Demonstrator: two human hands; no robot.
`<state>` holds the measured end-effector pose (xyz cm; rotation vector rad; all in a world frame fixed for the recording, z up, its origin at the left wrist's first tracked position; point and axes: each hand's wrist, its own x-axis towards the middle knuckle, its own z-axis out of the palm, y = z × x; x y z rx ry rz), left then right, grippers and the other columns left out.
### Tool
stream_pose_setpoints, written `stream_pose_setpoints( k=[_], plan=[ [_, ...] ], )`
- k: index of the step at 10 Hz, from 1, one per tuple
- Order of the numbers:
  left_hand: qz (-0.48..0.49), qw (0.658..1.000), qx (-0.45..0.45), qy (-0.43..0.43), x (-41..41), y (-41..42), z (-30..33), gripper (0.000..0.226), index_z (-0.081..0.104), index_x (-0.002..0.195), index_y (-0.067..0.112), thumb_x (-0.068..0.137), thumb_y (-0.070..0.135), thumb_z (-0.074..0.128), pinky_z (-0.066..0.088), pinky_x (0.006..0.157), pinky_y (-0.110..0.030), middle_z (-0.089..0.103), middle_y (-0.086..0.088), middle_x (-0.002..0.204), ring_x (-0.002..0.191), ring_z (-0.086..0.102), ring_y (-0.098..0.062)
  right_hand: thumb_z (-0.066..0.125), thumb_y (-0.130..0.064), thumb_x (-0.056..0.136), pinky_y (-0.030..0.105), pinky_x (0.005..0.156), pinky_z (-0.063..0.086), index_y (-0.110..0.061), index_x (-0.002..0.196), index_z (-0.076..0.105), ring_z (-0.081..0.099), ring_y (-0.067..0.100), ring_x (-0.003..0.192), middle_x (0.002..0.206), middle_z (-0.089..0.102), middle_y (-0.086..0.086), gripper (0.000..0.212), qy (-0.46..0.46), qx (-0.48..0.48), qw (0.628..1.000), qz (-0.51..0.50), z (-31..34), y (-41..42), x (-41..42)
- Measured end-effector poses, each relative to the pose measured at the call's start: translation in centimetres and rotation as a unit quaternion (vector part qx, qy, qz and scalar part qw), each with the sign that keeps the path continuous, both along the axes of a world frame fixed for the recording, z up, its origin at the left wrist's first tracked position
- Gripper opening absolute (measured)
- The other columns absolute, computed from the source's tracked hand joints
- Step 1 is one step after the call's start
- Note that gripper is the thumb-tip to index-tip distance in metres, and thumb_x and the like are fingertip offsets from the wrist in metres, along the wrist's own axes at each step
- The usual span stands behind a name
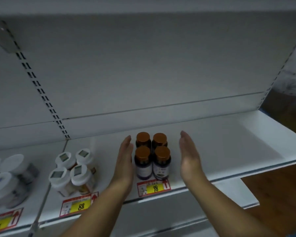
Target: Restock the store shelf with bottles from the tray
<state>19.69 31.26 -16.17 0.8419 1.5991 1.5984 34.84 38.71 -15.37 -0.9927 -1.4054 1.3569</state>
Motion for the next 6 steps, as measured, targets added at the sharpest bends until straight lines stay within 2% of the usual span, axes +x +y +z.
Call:
stream_pose_setpoints(
  k=[1, 2, 3, 4, 5, 6],
  plan=[
    [-0.048, 0.994, -0.011, -0.100, 0.6, 0.9, -1.2, 0.054, 0.058, 0.123, 0.031, 0.086, 0.064, 0.039, 0.052, 0.092, -0.043, 0.065, -0.004, 0.126, 0.113, 0.063, -0.024, 0.034, -0.068, 0.084, 0.025, 0.105, 0.031, -0.034, 0.141, 0.031, 0.037, 0.002, 0.126, 0.148, 0.038, -0.008, 0.067, -0.044, -0.039, 0.994, 0.093, -2.0, -0.2, -1.8],
    [0.025, 0.991, -0.035, -0.130, 2.2, 1.0, -1.3, 0.046, 0.073, 0.097, 0.035, 0.083, 0.066, 0.041, 0.058, 0.057, -0.023, 0.077, -0.002, 0.095, 0.086, 0.073, -0.018, 0.033, -0.062, 0.086, 0.046, 0.102, 0.046, -0.034, 0.125, 0.052, 0.059, 0.013, 0.112, 0.124, 0.062, -0.004, 0.051, -0.006, -0.054, 0.991, 0.123, -2.3, 0.6, -2.5],
    [0.079, 0.990, -0.033, -0.116, 2.5, 1.2, -1.9, 0.043, 0.068, 0.105, 0.036, 0.086, 0.062, 0.040, 0.056, 0.050, -0.020, 0.077, 0.002, 0.090, 0.079, 0.074, -0.015, 0.033, -0.054, 0.090, 0.047, 0.097, 0.050, -0.037, 0.115, 0.059, 0.064, 0.012, 0.104, 0.113, 0.067, -0.006, 0.040, 0.027, -0.065, 0.992, 0.104, -2.3, 1.1, -3.1],
    [0.093, 0.988, -0.051, -0.109, 3.1, 1.0, -1.1, 0.044, 0.062, 0.113, 0.034, 0.088, 0.061, 0.037, 0.055, 0.051, -0.018, 0.077, 0.007, 0.091, 0.079, 0.073, -0.012, 0.031, -0.057, 0.089, 0.043, 0.096, 0.050, -0.038, 0.116, 0.058, 0.063, 0.013, 0.107, 0.116, 0.066, -0.006, 0.042, 0.014, -0.068, 0.991, 0.118, -2.2, 1.0, -3.3],
    [0.117, 0.987, -0.068, -0.086, 2.5, 0.3, -0.8, 0.042, 0.053, 0.127, 0.033, 0.095, 0.052, 0.033, 0.049, 0.094, -0.029, 0.062, 0.010, 0.128, 0.116, 0.059, -0.011, 0.036, -0.056, 0.091, 0.031, 0.087, 0.050, -0.036, 0.111, 0.063, 0.064, 0.009, 0.104, 0.113, 0.068, -0.007, 0.039, -0.001, -0.108, 0.986, 0.126, -2.8, 1.9, -2.9],
    [0.150, 0.988, -0.039, 0.020, 0.1, -2.3, 1.7, 0.025, 0.050, 0.119, 0.038, 0.098, 0.037, 0.035, 0.027, 0.115, -0.039, 0.045, 0.006, 0.143, 0.132, 0.039, -0.015, 0.031, -0.044, 0.098, 0.025, 0.106, 0.027, -0.029, 0.136, 0.046, 0.043, 0.010, 0.129, 0.144, 0.045, -0.006, 0.043, -0.083, -0.031, 0.990, 0.113, -0.8, 3.8, -0.9]
  ],
)
